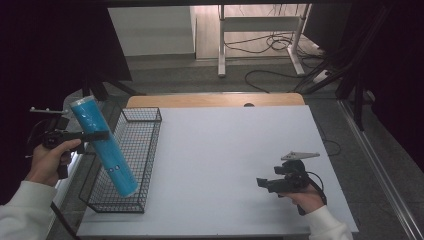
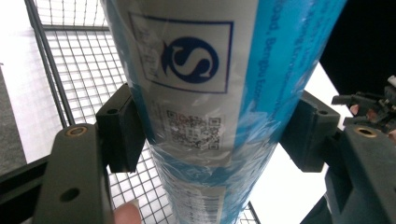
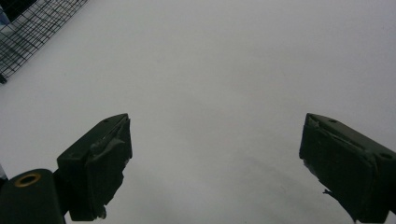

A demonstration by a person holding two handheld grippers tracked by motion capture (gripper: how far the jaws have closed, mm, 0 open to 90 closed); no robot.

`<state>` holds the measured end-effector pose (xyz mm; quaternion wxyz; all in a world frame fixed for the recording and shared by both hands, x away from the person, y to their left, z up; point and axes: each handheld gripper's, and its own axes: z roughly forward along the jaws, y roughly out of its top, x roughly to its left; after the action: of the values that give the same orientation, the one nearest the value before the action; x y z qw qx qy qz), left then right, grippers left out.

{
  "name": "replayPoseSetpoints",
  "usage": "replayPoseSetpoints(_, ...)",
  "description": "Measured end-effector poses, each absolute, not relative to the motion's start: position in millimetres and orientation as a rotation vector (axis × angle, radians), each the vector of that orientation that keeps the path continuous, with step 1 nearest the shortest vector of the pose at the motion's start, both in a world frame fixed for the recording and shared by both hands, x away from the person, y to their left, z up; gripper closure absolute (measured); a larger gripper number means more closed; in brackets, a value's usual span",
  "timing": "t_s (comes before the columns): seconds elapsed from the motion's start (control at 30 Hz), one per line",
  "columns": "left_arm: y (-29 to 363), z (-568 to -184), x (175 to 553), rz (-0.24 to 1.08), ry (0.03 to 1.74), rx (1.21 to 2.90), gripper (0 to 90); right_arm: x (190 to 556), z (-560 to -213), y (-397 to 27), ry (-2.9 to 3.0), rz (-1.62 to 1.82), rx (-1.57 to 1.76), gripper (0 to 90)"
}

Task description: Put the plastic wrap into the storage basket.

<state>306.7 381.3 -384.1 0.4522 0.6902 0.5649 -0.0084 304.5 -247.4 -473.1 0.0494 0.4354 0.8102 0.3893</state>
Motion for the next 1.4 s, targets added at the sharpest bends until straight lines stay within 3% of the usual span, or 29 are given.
replayPoseSetpoints(0.43, 367.1, -404.6, 320.4, -0.065, 1.429, 1.751, 32.2, 304.9, -473.5, -247.1, 2.473, 1.18, 1.333, 9.3)
replayPoseSetpoints(0.87, 339.5, -426.4, 363.7, -0.023, 1.614, 1.671, 31.7, 305.8, -473.5, -247.6, 2.468, 1.18, 1.338, 9.3)
replayPoseSetpoints(1.4, 303.8, -462.8, 402.5, 0.01, 1.771, 1.706, 31.1, 307.0, -473.5, -250.1, 2.462, 1.173, 1.344, 9.3)
